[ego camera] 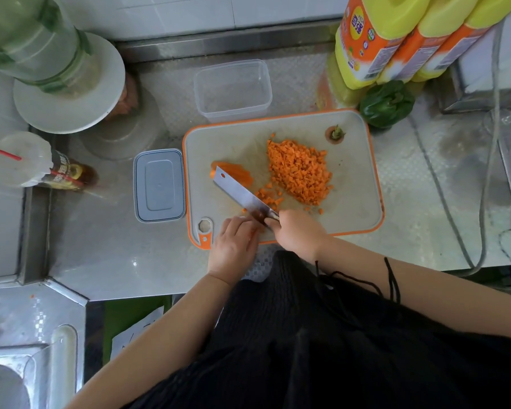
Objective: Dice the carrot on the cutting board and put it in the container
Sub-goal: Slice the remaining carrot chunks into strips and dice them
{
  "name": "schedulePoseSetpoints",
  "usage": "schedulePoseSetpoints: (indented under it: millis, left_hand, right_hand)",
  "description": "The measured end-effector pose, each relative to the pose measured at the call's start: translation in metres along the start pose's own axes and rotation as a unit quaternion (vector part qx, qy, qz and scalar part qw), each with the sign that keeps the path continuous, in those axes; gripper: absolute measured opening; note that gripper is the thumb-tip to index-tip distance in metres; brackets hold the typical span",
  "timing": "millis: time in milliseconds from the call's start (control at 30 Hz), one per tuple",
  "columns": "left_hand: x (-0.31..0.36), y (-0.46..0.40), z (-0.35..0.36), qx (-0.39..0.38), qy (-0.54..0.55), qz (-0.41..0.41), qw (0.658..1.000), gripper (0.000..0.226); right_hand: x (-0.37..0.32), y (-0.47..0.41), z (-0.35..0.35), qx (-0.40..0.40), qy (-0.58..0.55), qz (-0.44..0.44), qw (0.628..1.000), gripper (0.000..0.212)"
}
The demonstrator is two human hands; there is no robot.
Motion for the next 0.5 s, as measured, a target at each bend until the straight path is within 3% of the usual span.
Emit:
schedulePoseSetpoints:
  millis: [133, 500]
  left_hand:
    - [0.0, 0.005, -0.003, 0.003, -0.019, 0.012, 1.0, 0.008]
    - [0.0, 0.0, 0.004, -0.025, -0.025, -0.004, 0.999, 0.023]
  right_hand:
    - [-0.009, 0.01, -0.004, -0.013, 0.06, -0.029, 0.998, 0.037]
    - [-0.016, 0.007, 0.011, -0.042, 0.106, -0.011, 0.993, 0.02]
Point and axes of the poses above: each hand's wrist, its own y-axis away from the middle knuckle, its own z-axis out of the palm, x = y × z, the point moved 10 cm from there along -y, towards the middle knuckle, and after that the axes turned 8 degrees about -z, right-handed, at the moved point
